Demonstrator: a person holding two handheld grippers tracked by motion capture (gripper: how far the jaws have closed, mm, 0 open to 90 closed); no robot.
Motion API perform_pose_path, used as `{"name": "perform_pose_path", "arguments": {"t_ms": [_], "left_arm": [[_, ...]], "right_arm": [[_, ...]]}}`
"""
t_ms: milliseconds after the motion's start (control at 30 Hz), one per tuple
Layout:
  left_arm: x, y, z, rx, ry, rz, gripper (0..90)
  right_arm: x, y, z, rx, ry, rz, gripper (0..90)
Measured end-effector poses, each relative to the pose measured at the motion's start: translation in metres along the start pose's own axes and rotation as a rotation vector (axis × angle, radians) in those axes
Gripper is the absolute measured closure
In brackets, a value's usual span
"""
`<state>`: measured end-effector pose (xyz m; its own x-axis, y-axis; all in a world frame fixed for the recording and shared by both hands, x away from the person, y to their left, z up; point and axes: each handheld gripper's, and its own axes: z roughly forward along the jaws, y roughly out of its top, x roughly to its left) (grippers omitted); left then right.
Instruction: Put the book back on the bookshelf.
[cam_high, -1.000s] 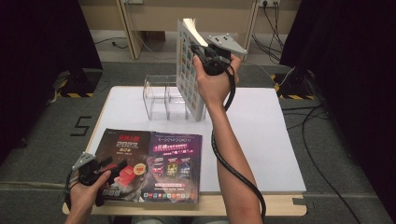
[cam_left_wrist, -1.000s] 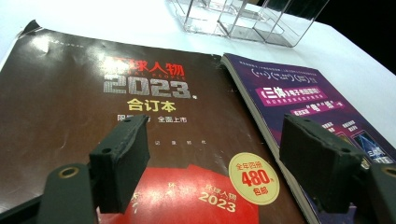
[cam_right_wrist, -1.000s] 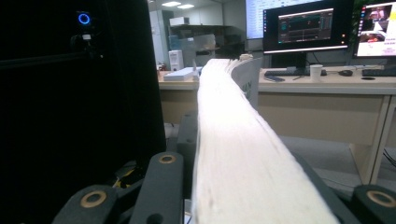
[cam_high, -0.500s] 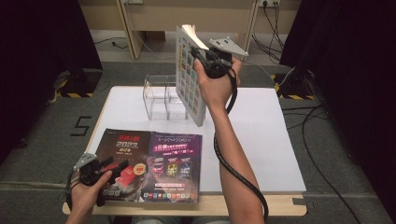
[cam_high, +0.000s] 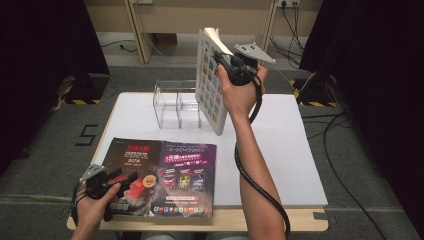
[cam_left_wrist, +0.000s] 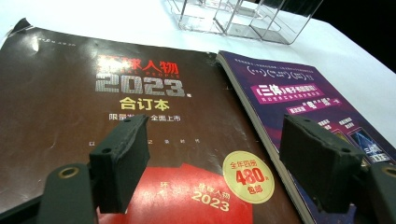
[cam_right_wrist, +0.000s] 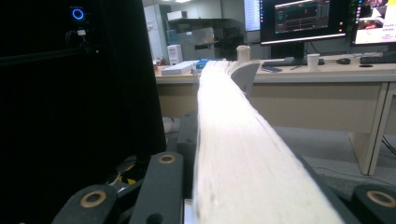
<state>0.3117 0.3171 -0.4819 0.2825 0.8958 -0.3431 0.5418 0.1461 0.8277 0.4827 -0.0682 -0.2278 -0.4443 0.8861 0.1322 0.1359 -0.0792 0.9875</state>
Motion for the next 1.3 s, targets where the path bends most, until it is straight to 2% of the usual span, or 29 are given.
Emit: {"name": "perform_pose_path", "arguments": {"t_ms": [467, 1300], "left_arm": [[-0.002, -0.001, 0.002, 0.006, -0.002, 0.005, 23.3], [-0.003, -0.001, 0.002, 0.007, -0.002, 0.011, 23.3]], "right_arm": [[-0.023, -0.006, -0.010, 0.002, -0.040, 0.026, 74.2], [-0.038, -0.013, -0.018, 0.011, -0.060, 0.044, 74.2]]}}
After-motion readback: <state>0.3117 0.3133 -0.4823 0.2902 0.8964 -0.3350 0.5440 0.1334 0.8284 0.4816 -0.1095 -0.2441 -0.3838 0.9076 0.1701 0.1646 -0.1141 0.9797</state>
